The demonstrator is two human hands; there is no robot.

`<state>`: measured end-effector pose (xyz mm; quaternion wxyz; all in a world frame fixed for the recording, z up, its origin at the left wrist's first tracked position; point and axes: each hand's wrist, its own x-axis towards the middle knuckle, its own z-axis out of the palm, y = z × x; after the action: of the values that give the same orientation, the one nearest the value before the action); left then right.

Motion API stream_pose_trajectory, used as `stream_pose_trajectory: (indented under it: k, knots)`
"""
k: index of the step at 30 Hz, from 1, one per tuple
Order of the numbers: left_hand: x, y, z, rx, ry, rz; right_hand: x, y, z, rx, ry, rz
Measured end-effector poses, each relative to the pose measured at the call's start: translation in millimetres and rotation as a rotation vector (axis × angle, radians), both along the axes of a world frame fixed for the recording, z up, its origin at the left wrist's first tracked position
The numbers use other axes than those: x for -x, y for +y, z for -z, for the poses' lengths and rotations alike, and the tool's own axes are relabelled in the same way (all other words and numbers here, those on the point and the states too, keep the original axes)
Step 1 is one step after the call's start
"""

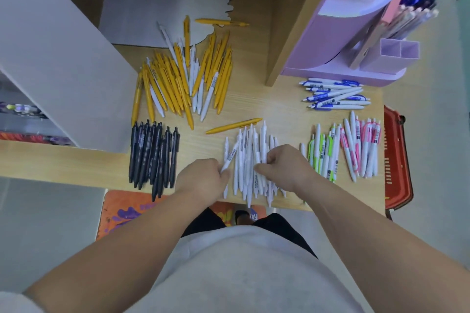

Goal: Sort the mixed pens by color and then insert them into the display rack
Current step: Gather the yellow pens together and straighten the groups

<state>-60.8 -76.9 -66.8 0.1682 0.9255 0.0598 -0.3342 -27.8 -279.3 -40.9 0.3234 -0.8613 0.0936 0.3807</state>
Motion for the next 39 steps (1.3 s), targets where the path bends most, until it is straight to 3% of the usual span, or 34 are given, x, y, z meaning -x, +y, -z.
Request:
stream_pose_trajectory:
  k: [5,10,20,27,33,39]
  knots:
    - [-7.1,-12.9,-0.1,0.061,-0.03,-0.078,1.5,6.6,6.7,0.07,-0.042,-0.098]
    - [-5.2,-20.0,1.1,0.229,-0.121,-0.306,1.7,4.5,6.8,0.14,-0.085,-0.131]
    - [1.8,-5.6,4.4,0.268,-0.161,-0.382,1.2,-5.6,7.7,0.248,-0.108,-0.204]
    - [-8.6,-16.5,6.4,0.324,-0.166,-0.371,3.5,-18.1,12.1,0.245,-0.237,0.02]
    - [-12.6,-9.9,2.3,0.32,-0.175,-0.355,0.0,-17.0,16.9,0.177,-0.2,0.067]
    - [-26.7,13.6,-0.5,0.335,-0.181,-0.381,-15.6,-18.3,13.6,0.244,-0.239,0.045]
